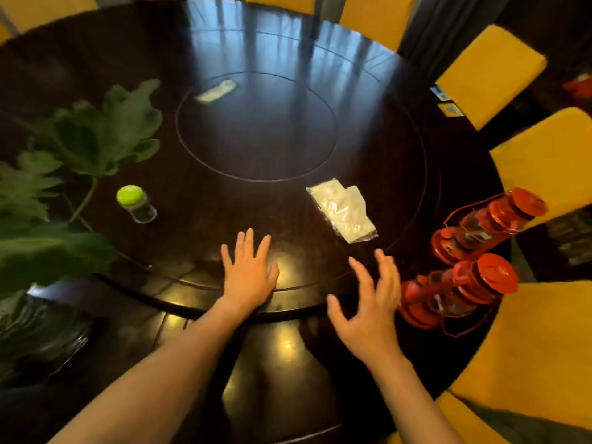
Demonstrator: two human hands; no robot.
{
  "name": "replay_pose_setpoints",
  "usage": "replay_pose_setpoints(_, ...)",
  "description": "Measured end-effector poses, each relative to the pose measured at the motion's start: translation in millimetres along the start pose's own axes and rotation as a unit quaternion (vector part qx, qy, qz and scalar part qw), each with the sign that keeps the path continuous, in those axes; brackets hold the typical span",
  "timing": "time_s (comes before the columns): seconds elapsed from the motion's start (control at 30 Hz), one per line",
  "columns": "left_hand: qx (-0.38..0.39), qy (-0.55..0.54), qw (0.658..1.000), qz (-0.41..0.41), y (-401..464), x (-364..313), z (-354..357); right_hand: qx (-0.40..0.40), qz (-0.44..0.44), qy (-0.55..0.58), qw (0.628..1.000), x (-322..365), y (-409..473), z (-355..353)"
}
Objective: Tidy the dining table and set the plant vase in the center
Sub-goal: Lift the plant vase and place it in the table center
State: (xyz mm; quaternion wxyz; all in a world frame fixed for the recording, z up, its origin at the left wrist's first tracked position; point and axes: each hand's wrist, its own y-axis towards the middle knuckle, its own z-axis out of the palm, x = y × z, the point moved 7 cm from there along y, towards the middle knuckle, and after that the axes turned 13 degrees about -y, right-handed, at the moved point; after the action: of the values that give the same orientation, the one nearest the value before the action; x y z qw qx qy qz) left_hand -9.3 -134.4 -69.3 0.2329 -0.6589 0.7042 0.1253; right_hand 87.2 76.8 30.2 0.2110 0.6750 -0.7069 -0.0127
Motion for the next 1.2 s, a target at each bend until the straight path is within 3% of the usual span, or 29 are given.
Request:
replay_pose_setpoints(0.27, -0.178, -0.092, 0.979, -0.037, -94.1, 42.7, -66.3, 0.222, -0.113, 0.005, 0.968, 97.1, 21.1, 100.1)
replay_pose_setpoints(0.43, -0.291, -0.190, 0.929, -0.129, -185.8, 107.9, -74.8, 0.294, -0.239, 0.056, 0.924, 176.0, 4.7, 132.7)
replay_pose_setpoints(0.5, -0.320, -0.228, 0.893, -0.219, -225.6, 142.4, -70.1, 0.321, -0.292, 0.087, 0.897, 217.7, -6.5, 140.8)
replay_pose_setpoints(0.6, -0.387, -0.285, 0.802, -0.355, -279.9, 194.4, -70.5, 0.369, -0.354, 0.154, 0.845, 283.9, -26.8, 149.4)
replay_pose_setpoints(0.67, -0.427, -0.317, 0.744, -0.404, -301.9, 223.3, -80.0, 0.419, -0.348, 0.213, 0.811, 323.6, -36.1, 155.6)
replay_pose_setpoints(0.73, -0.448, -0.369, 0.712, -0.395, -306.8, 247.2, -94.5, 0.458, -0.333, 0.247, 0.786, 356.3, -39.7, 163.8)
replay_pose_setpoints(0.83, -0.474, -0.414, 0.706, -0.323, -298.0, 271.0, -124.0, 0.492, -0.305, 0.265, 0.771, 391.4, -37.9, 175.7)
replay_pose_setpoints(1.0, -0.429, -0.474, 0.728, -0.248, -261.5, 296.8, -143.4, 0.493, -0.280, 0.287, 0.772, 414.1, -33.1, 195.0)
replay_pose_setpoints(1.2, -0.406, -0.561, 0.697, -0.186, -240.0, 311.0, -149.2, 0.497, -0.247, 0.273, 0.786, 413.5, -34.5, 207.3)
